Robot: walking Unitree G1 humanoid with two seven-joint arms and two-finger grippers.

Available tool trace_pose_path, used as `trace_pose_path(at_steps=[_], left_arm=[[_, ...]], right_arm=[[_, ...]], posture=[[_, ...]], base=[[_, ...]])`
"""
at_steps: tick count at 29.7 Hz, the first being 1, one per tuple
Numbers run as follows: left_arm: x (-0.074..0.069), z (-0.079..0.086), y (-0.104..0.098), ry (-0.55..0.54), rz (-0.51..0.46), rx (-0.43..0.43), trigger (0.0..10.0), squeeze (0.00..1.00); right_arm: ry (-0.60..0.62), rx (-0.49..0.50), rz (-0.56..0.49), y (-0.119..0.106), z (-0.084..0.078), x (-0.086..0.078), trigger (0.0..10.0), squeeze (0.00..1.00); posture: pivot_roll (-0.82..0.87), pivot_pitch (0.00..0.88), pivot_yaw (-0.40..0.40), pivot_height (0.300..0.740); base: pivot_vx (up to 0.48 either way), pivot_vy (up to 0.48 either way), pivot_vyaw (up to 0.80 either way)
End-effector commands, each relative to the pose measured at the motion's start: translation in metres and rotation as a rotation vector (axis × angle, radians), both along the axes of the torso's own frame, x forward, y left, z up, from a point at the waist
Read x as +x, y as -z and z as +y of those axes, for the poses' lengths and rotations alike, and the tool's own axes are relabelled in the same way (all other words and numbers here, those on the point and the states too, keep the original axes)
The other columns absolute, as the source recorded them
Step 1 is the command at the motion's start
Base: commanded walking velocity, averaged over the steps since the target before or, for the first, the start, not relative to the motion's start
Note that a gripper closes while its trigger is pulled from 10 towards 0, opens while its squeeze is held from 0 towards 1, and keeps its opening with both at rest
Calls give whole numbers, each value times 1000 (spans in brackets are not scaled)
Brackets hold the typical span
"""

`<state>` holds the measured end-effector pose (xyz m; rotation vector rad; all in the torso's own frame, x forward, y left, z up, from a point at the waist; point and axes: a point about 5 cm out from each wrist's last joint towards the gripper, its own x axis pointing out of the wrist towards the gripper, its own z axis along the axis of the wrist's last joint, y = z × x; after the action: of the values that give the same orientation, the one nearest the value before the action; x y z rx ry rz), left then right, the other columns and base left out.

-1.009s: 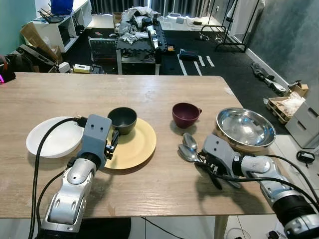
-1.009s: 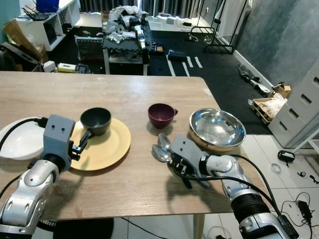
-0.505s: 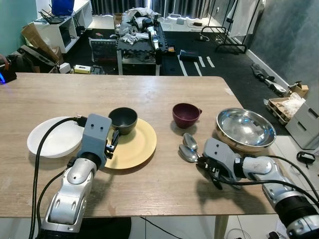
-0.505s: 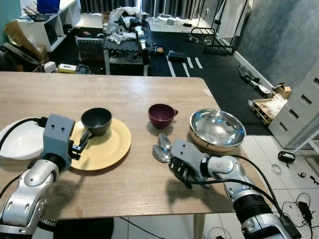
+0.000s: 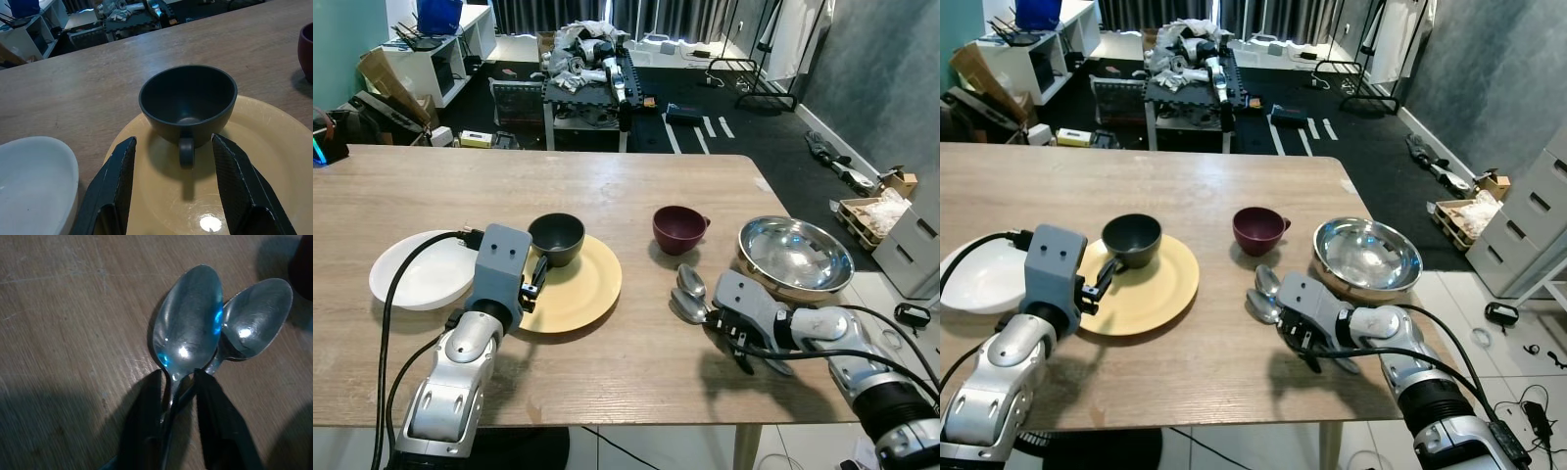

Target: Setting the table

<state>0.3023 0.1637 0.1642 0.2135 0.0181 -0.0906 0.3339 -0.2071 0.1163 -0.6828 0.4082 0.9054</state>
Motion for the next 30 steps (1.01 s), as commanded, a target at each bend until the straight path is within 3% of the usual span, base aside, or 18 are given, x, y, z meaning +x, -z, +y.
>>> trace_pose_path(at_steps=[1, 2, 3, 8, 9, 10, 11, 12, 15, 19, 21, 26, 30], left_arm=[[-2, 3, 3, -15, 18, -5, 10000, 0], [-2, 3, 3, -16, 19, -4, 10000, 0], [-2, 3, 3, -15, 19, -4, 10000, 0], [-2, 2, 3, -16, 19, -6, 10000, 0], [-2, 2, 4, -16, 19, -6, 10000, 0], [-2, 2, 4, -16, 19, -7, 10000, 0], [-2, 2, 4, -17, 20, -7, 10000, 0], [-3, 2, 4, -18, 20, -8, 10000, 0], [-3, 2, 4, -19, 22, -9, 10000, 0], [-3, 2, 4, -21, 21, -12, 10000, 0], [-2, 2, 4, -22, 21, -14, 10000, 0], [-3, 3, 4, -26, 22, -17, 10000, 0], [-3, 3, 4, -26, 23, -17, 10000, 0]], right_arm=[[21, -38, 168, 34, -6, -17, 10000, 1000], [24, -37, 169, 34, -6, -17, 10000, 863], [26, -38, 170, 34, -7, -17, 10000, 24], [14, -70, 191, 37, -11, -20, 10000, 0], [10, -75, 192, 38, -11, -21, 8824, 0], [4, -83, 193, 38, -12, -21, 4510, 0], [-2, -91, 197, 39, -12, -22, 3961, 0], [-8, -102, 200, 40, -13, -23, 2667, 0], [-17, -117, 214, 42, -14, -26, 667, 0], [-8, -125, 223, 45, -14, -26, 549, 0], [-5, -130, 229, 46, -14, -27, 1059, 0], [-17, -131, 254, 50, -14, -30, 0, 0], [-71, -39, 294, 46, -7, -36, 0, 0]], posture=[[15, 0, 27, 740], [14, 0, 27, 740], [14, 0, 27, 740], [13, 0, 24, 740], [13, 0, 24, 740], [12, 0, 23, 740], [12, 0, 23, 740], [12, 0, 23, 740], [12, 0, 22, 740], [13, 0, 21, 740], [13, 0, 21, 740], [13, 0, 21, 740], [10, 0, 20, 740]], base=[[0, 0, 0], [0, 0, 0], [0, 0, 0], [0, 0, 0], [0, 0, 0], [0, 0, 0], [0, 0, 0], [0, 0, 0], [0, 0, 0], [0, 0, 0], [0, 0, 0], [0, 0, 0], [0, 0, 0]])
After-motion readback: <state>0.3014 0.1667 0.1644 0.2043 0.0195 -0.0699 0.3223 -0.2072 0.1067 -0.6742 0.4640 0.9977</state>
